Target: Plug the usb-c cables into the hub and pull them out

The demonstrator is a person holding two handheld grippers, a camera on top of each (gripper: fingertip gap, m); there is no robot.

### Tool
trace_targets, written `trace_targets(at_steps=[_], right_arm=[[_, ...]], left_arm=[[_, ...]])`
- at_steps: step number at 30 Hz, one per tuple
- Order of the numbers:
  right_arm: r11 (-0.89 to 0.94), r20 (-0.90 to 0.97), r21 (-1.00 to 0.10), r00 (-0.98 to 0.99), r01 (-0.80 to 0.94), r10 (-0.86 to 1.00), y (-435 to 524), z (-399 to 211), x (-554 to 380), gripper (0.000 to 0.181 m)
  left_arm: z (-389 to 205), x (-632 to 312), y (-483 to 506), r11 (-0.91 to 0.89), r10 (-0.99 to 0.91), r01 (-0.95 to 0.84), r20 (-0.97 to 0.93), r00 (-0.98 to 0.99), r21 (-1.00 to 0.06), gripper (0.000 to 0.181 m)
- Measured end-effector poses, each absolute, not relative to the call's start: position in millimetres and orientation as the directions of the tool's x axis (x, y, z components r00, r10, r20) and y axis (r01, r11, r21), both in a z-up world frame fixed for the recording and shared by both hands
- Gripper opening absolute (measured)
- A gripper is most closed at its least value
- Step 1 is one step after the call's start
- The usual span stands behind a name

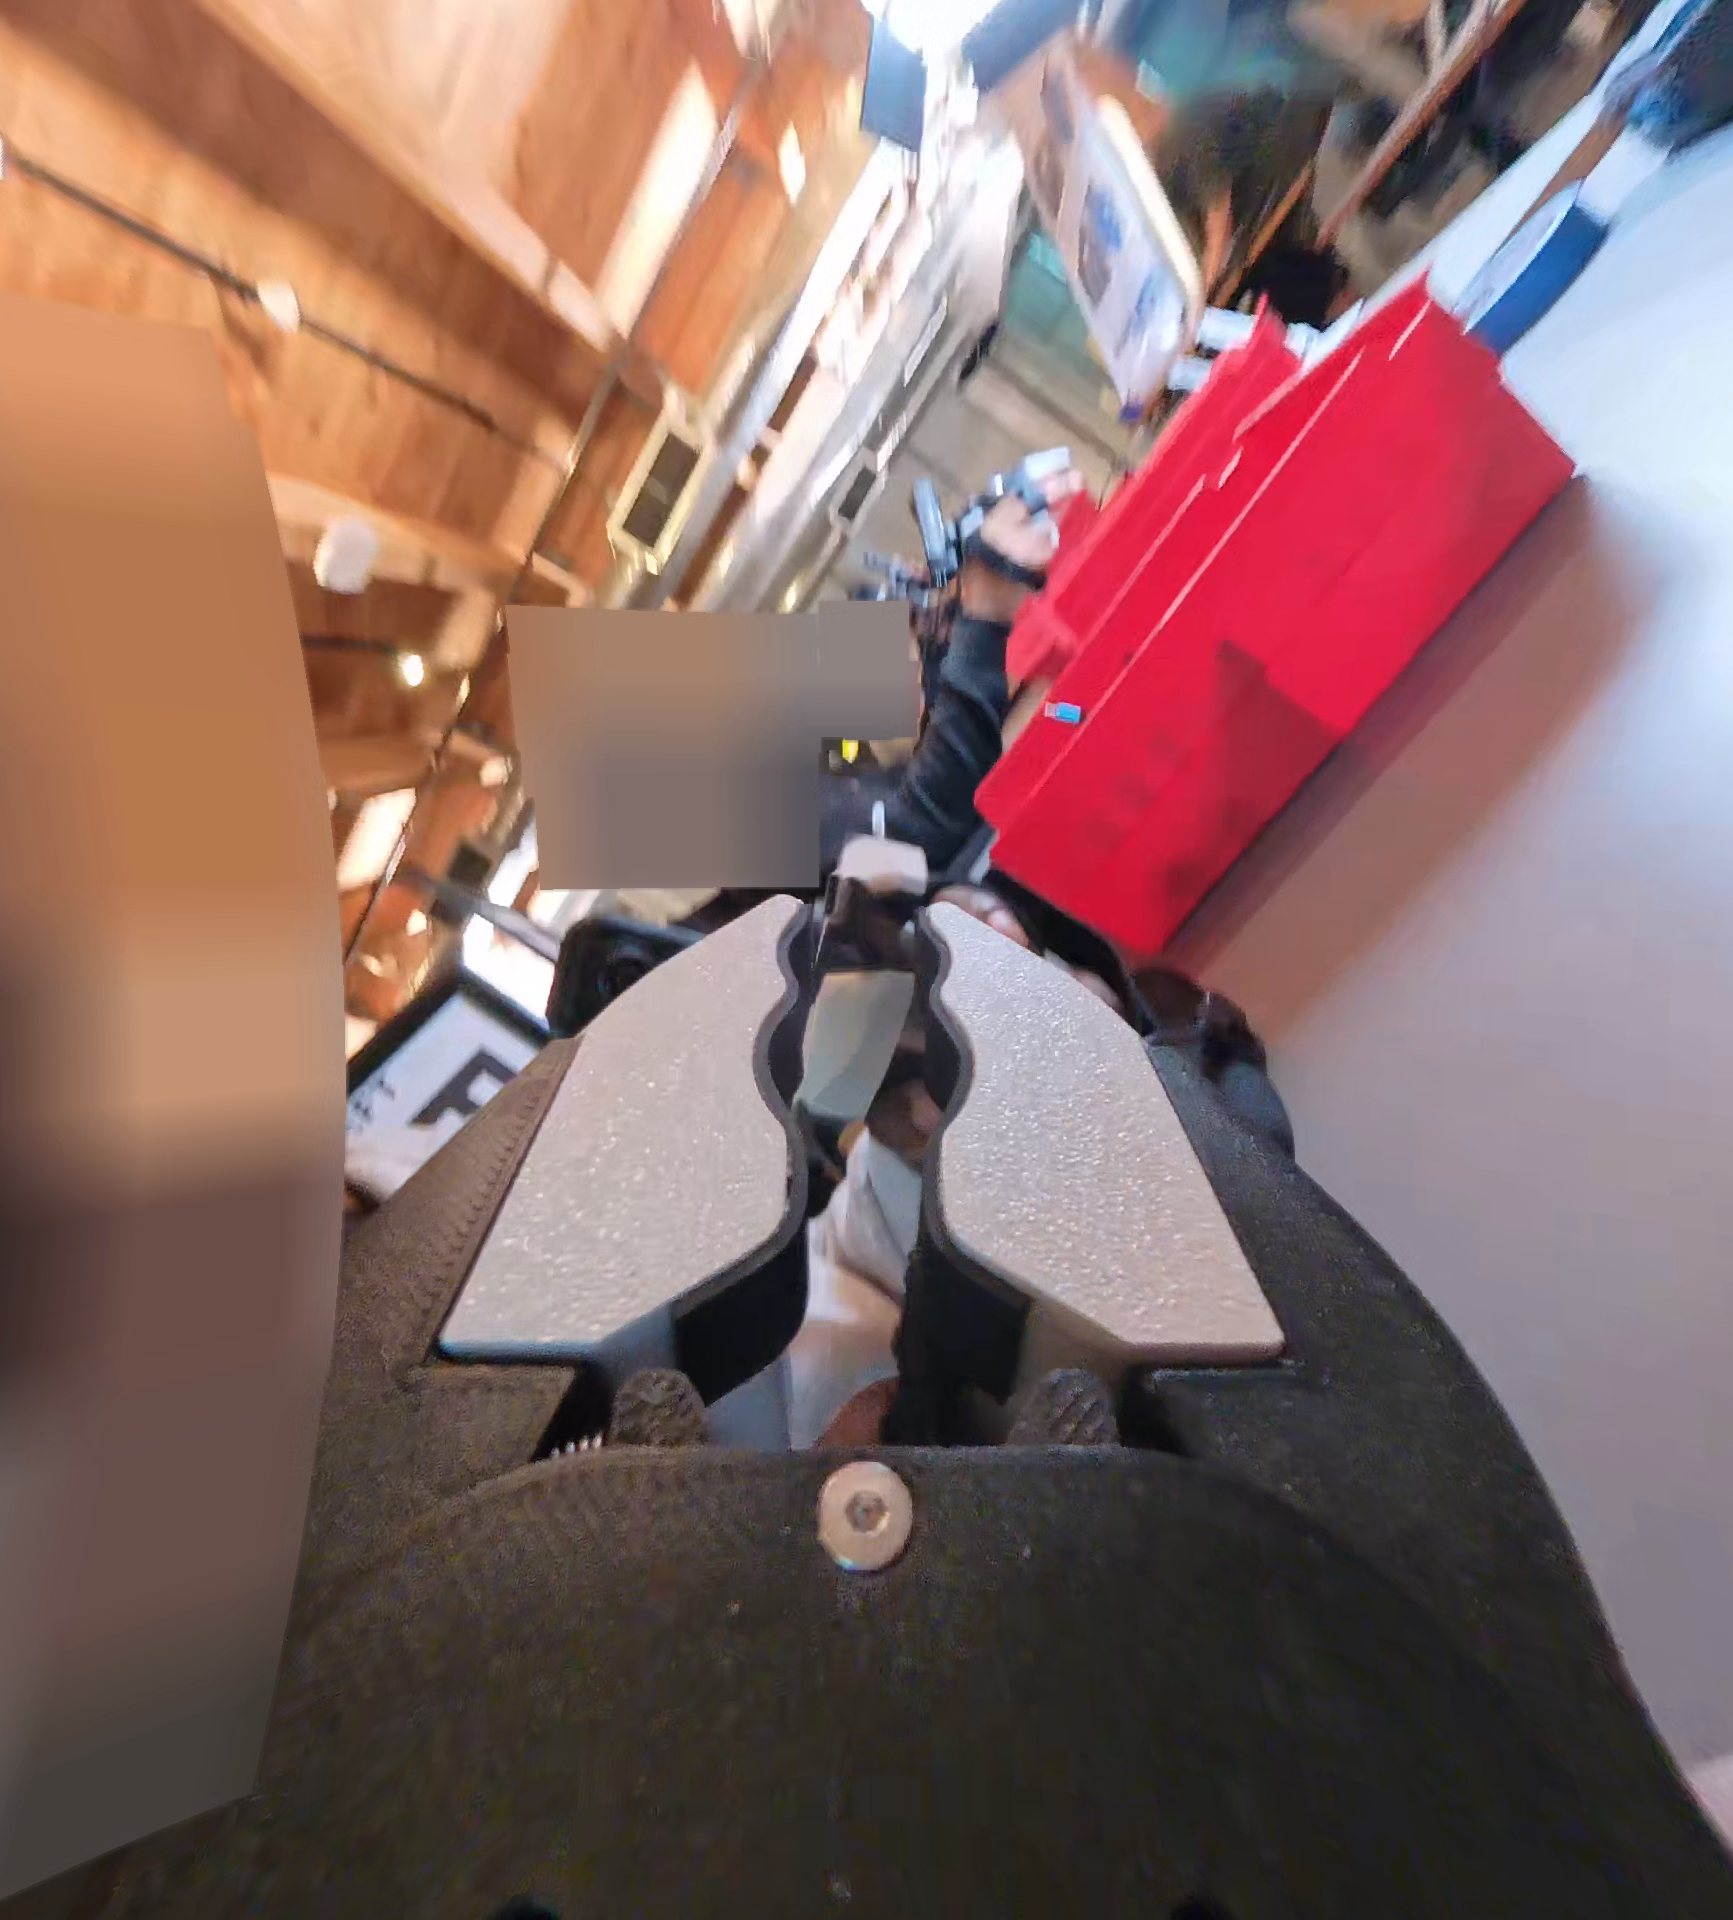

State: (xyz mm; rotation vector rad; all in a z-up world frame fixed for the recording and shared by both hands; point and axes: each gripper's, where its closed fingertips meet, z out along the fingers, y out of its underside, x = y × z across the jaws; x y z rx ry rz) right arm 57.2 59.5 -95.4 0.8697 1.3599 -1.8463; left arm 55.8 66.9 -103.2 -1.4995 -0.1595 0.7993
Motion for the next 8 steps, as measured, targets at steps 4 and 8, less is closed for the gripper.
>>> trace_targets(at_steps=[4, 8], right_arm=[[-0.111, -0.813, -0.567, -0.576, 0.816, -0.087, 53.8, -105.3, 63.5, 0.009], [-0.127, -0.834, -0.523, -0.537, 0.843, -0.129, 51.6, -103.5, 63.8, 0.006]], left_arm=[[-111.8, 57.5, 67.7, -0.181, 0.522, -0.381, -0.417, 0.744, -0.907, 0.013], [-109.8, 58.9, 65.0, -0.177, 0.519, -0.419, -0.446, 0.729, -0.891, 0.013]])
